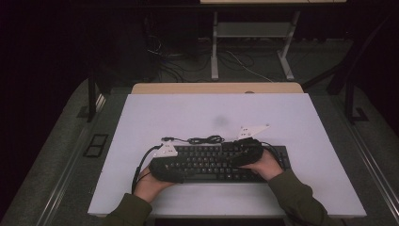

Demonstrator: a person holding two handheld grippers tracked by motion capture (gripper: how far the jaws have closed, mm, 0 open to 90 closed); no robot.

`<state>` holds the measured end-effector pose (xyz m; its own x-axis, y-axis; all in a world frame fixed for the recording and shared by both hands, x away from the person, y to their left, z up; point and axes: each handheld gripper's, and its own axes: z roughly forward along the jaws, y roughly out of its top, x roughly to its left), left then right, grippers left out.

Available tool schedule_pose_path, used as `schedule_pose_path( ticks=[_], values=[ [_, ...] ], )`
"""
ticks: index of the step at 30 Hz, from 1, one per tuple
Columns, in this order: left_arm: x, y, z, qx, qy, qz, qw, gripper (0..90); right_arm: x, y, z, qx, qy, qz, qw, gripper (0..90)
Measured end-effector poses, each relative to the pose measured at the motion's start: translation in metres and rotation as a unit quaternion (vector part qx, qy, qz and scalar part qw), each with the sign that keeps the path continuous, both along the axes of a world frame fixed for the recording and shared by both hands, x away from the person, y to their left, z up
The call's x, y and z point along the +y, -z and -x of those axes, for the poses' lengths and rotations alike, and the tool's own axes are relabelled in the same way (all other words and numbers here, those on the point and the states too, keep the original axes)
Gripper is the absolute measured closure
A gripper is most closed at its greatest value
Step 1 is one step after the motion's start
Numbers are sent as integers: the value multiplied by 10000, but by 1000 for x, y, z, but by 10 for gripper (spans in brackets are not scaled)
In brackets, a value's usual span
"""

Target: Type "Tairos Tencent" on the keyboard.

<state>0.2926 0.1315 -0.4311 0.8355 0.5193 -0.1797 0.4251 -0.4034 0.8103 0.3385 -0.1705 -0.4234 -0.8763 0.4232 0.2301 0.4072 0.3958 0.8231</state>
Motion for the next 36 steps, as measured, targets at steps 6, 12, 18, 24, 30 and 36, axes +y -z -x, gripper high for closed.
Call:
schedule_pose_path(
  ticks=[6,12,18,24,30,36],
  values=[
    [1,-1,-1,-60,-45,-35,10000,282,-9,-1,7,5,-77,74,9999,571],
    [0,-1,-2,-62,-65,-36,10000,270,-20,-2,12,30,-116,80,9999,731],
    [-1,-1,-2,-75,-57,-43,9999,267,-30,-3,16,60,-176,131,9997,836],
    [0,-1,-4,-74,-136,-13,9999,255,-39,0,21,88,-252,193,9995,894],
    [0,-1,-5,-100,-169,-11,9998,251,-43,5,25,158,-301,303,9990,894],
    [-1,0,-7,-74,-160,-21,9998,251,-41,12,28,197,-358,528,9978,894]
  ],
)
